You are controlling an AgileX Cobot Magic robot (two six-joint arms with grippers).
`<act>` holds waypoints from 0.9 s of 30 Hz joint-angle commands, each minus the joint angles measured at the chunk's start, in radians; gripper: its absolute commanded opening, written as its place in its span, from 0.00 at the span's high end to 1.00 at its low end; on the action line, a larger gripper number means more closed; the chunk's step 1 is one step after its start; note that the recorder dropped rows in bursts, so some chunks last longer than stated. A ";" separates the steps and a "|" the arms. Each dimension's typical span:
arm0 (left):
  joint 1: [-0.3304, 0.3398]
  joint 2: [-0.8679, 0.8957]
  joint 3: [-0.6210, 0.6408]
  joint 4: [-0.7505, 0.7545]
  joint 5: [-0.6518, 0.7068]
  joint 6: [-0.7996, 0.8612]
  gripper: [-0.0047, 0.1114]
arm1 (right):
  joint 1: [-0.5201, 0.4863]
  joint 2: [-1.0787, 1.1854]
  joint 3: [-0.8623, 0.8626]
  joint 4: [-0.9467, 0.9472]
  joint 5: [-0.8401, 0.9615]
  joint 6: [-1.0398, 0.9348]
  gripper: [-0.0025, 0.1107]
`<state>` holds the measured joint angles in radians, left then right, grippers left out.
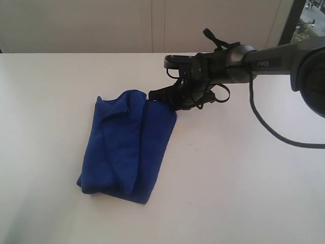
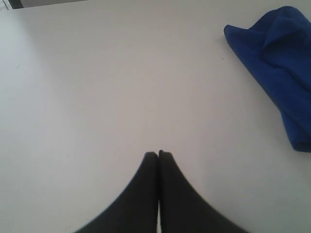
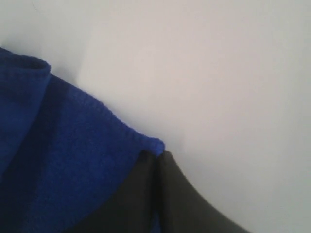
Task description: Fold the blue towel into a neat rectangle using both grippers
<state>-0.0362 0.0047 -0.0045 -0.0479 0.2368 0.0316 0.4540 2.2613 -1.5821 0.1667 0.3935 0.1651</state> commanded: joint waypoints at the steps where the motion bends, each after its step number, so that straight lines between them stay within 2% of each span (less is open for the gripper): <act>1: 0.005 -0.005 0.005 -0.001 0.000 -0.006 0.96 | 0.003 -0.023 0.008 -0.010 0.003 -0.004 0.98; 9: 0.005 -0.005 0.005 -0.001 0.000 -0.006 0.96 | 0.003 -0.143 0.008 -0.010 0.089 -0.035 0.98; 27: 0.005 -0.005 0.005 -0.001 0.000 -0.006 0.96 | 0.003 -0.142 0.008 -0.010 0.117 -0.042 0.98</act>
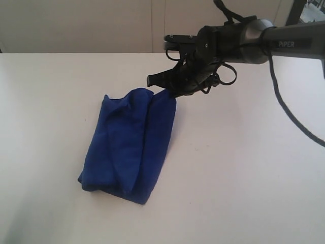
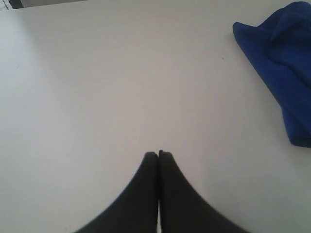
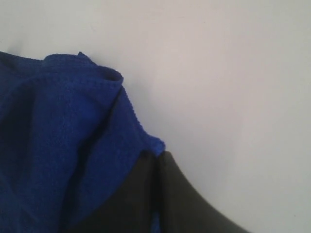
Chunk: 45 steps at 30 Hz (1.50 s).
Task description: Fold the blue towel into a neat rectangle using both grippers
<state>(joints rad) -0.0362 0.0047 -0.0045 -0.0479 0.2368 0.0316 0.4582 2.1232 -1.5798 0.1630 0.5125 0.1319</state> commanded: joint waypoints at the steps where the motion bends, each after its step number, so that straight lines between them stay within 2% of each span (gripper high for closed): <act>1: 0.005 -0.005 0.005 -0.001 0.000 -0.006 0.96 | -0.001 -0.004 0.006 -0.006 -0.002 -0.009 0.98; 10: 0.005 -0.005 0.005 0.006 -0.016 0.014 0.96 | -0.001 -0.004 0.006 -0.006 0.002 -0.009 0.98; 18: 0.005 -0.005 0.005 0.006 -0.416 0.025 0.96 | -0.001 -0.004 0.006 -0.006 0.002 -0.009 0.98; 24: 0.005 -0.005 0.005 0.006 -0.585 0.025 0.96 | -0.001 -0.004 0.006 -0.006 0.002 -0.009 0.98; 33: 0.005 -0.005 0.005 0.006 -0.598 0.025 0.96 | -0.001 -0.004 0.006 -0.006 0.002 -0.009 0.98; 36: 0.005 -0.005 0.005 -0.019 -0.641 0.018 0.96 | -0.001 -0.004 0.006 -0.006 0.002 -0.009 0.98; 39: 0.005 -0.005 -0.006 -0.158 -0.628 0.029 0.96 | -0.001 -0.004 0.006 -0.006 0.002 -0.009 0.98; 41: 0.005 0.001 -0.073 -0.296 -0.554 0.120 0.96 | -0.001 -0.004 0.006 -0.006 0.002 -0.009 0.98; 45: 0.005 0.107 -0.238 -0.469 -0.377 0.339 0.96 | -0.001 -0.004 0.006 -0.004 0.002 -0.009 0.98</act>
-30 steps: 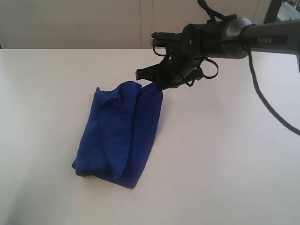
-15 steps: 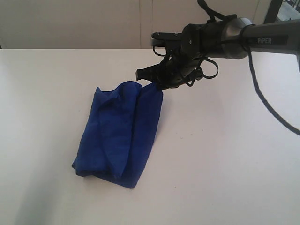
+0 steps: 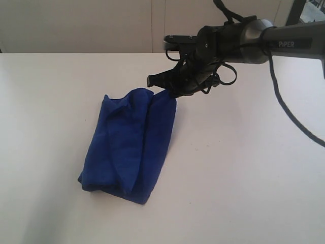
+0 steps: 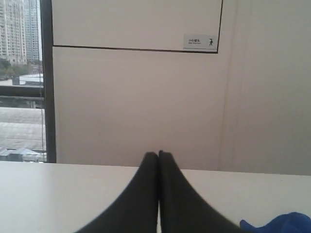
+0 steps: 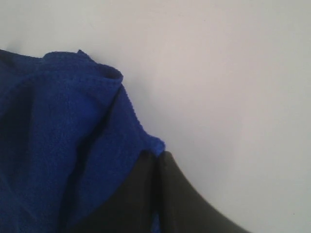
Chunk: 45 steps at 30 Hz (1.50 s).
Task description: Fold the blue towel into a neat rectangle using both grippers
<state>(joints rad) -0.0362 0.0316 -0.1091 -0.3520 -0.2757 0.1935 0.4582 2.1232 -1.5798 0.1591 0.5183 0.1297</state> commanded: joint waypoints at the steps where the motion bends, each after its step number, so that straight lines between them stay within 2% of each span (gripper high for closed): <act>1: 0.005 0.121 -0.176 -0.188 0.187 0.200 0.96 | -0.001 -0.004 0.006 0.000 -0.004 -0.007 0.98; 6: 0.005 0.371 -0.361 -0.161 0.487 0.203 0.96 | -0.001 -0.004 0.006 0.000 -0.004 -0.007 0.98; 12: 0.005 0.690 -0.492 -0.140 0.688 0.203 0.96 | -0.001 -0.004 0.006 0.000 -0.004 -0.007 0.98; 17: 0.005 0.928 -0.570 -0.140 0.713 0.214 0.96 | -0.001 -0.004 0.006 0.000 -0.004 -0.007 0.98; 21: 0.001 1.162 -0.674 -0.175 0.710 0.364 0.96 | -0.001 -0.004 0.006 0.004 -0.002 -0.007 0.98; 23: -0.021 1.264 -0.729 -0.189 0.696 0.457 0.96 | -0.001 -0.004 0.006 0.004 -0.002 -0.005 0.98; 26: -0.098 1.425 -0.839 -0.189 0.655 0.565 0.96 | -0.001 -0.004 0.006 0.004 -0.003 0.005 0.98; 29: -0.165 1.545 -0.946 -0.178 0.640 0.826 0.96 | -0.001 -0.004 0.006 0.004 -0.003 0.005 0.98; 30: -0.171 1.561 -0.962 -0.166 0.646 0.868 0.96 | -0.001 -0.004 0.006 0.004 -0.003 0.005 0.98; 32: -0.167 1.588 -0.974 -0.152 0.642 0.757 0.96 | -0.001 -0.004 0.006 0.004 -0.003 0.005 0.98; 35: -0.114 1.592 -0.974 -0.153 0.690 0.243 0.96 | -0.001 -0.004 0.006 0.004 -0.003 0.005 0.98; 37: -0.103 1.592 -0.974 -0.158 0.695 0.042 0.96 | -0.001 -0.004 0.006 0.004 -0.003 0.005 0.98; 39: -0.103 1.592 -0.974 -0.158 0.695 -0.054 0.96 | -0.001 -0.004 0.006 0.002 -0.003 0.004 0.98; 45: -0.103 1.592 -0.975 -0.157 0.631 -0.043 0.96 | -0.001 -0.004 0.006 0.002 -0.001 0.004 0.98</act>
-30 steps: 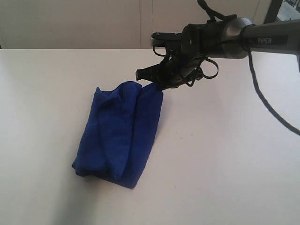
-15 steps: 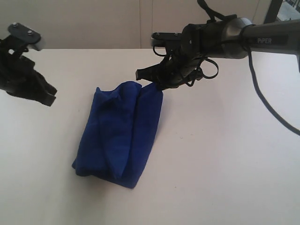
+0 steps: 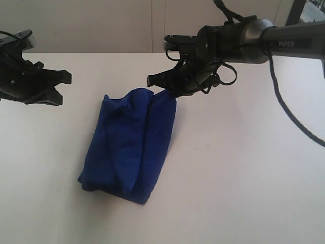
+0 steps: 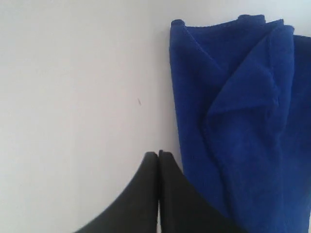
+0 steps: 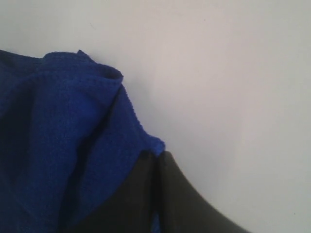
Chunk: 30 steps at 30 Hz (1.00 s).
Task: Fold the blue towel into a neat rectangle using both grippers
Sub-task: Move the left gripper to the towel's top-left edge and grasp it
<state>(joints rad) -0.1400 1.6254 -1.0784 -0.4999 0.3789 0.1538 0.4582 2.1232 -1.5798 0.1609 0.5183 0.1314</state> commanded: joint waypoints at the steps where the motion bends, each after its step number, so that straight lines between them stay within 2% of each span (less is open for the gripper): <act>1: 0.001 -0.002 -0.006 0.000 -0.046 0.052 0.96 | -0.001 -0.004 0.006 0.000 -0.001 0.003 0.98; 5: 0.001 -0.002 -0.029 0.122 -0.064 0.327 0.96 | -0.001 -0.004 0.006 0.000 0.005 0.003 0.98; 10: -0.016 -0.002 -0.052 0.379 -0.073 0.616 0.96 | -0.001 -0.004 0.006 0.000 0.012 0.003 0.98; 15: -0.109 -0.004 -0.052 0.446 -0.121 0.857 0.96 | -0.001 -0.004 0.008 0.000 0.018 0.003 0.98; 17: -0.142 -0.004 -0.052 0.446 -0.139 0.878 0.96 | -0.001 -0.004 0.008 0.000 0.020 0.003 0.98; 20: -0.153 -0.004 -0.052 0.436 -0.149 0.754 0.96 | -0.001 -0.004 0.008 0.000 0.020 0.003 0.98; 24: -0.140 0.000 -0.052 0.424 -0.150 0.252 0.96 | -0.001 -0.004 0.008 0.000 0.020 0.003 0.98; 26: -0.139 0.004 -0.052 0.424 -0.148 0.105 0.96 | -0.001 -0.004 0.008 0.000 0.020 0.003 0.98; 30: -0.141 0.008 -0.052 0.361 -0.148 0.036 0.93 | -0.001 -0.004 0.008 0.005 0.028 0.008 0.98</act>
<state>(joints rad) -0.2807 1.6297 -1.1261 -0.0809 0.2245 0.2692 0.4582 2.1232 -1.5798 0.1609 0.5405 0.1314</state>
